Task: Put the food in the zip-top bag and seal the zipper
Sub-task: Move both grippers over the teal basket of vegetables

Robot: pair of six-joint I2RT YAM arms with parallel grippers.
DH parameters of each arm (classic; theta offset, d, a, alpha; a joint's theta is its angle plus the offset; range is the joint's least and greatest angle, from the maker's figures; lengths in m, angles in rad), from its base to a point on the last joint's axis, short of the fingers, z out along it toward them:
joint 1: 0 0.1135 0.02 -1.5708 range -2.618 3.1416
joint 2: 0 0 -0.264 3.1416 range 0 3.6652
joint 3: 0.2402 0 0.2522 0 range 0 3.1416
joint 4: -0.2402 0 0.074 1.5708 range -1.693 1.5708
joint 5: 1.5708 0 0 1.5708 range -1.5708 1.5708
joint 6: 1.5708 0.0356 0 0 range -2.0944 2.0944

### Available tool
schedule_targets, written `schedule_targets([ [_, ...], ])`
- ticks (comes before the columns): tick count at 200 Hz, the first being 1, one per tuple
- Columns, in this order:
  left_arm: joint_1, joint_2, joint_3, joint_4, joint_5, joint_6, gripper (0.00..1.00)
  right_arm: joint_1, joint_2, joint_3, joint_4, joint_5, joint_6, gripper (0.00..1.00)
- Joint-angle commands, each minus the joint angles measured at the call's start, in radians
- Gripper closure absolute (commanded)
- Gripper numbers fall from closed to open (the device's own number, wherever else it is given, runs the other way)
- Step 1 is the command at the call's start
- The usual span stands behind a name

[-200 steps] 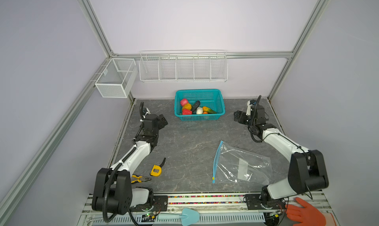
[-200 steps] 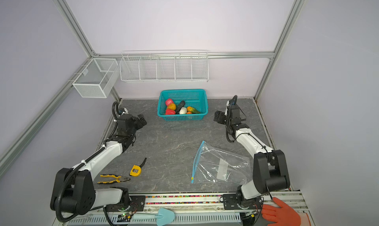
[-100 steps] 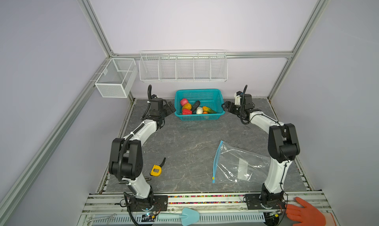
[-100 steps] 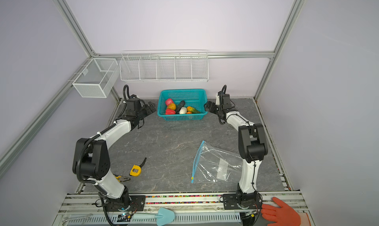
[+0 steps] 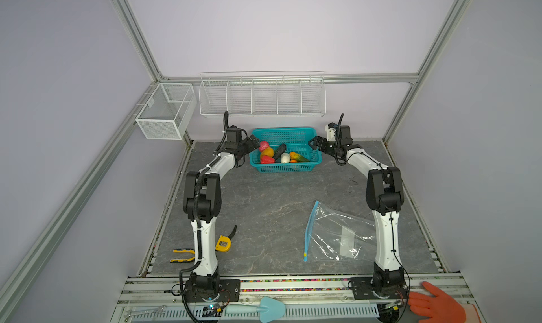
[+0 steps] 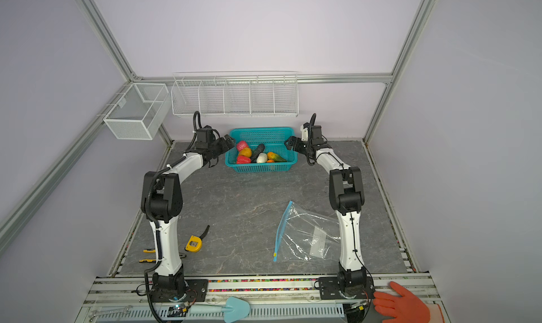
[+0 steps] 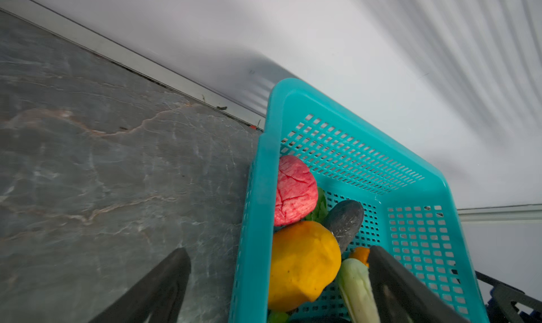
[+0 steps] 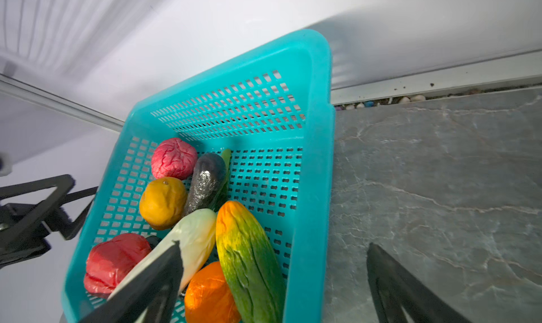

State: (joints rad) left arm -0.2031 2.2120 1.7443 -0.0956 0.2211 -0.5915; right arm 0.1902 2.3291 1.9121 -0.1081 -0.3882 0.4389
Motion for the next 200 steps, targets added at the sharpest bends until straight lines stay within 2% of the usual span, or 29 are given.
schedule_targets([
  [1,-0.002,0.024,0.052,-0.03,0.072,-0.027,0.07,0.009,0.025,0.027,-0.014,-0.072,0.003,0.06],
  [17,-0.002,0.022,0.052,-0.015,0.092,-0.037,0.09,0.009,0.026,0.033,-0.016,-0.086,-0.001,0.07],
  [56,-0.005,0.019,0.029,0.091,0.207,-0.122,0.25,0.046,0.023,0.053,-0.043,-0.099,-0.024,0.09],
  [102,-0.007,-0.02,-0.004,0.087,0.217,-0.121,0.27,0.071,-0.004,0.035,-0.07,-0.11,-0.025,0.1],
  [200,0.003,-0.189,-0.202,0.109,0.184,-0.107,0.26,0.137,-0.094,-0.071,-0.1,-0.13,0.008,0.12],
])
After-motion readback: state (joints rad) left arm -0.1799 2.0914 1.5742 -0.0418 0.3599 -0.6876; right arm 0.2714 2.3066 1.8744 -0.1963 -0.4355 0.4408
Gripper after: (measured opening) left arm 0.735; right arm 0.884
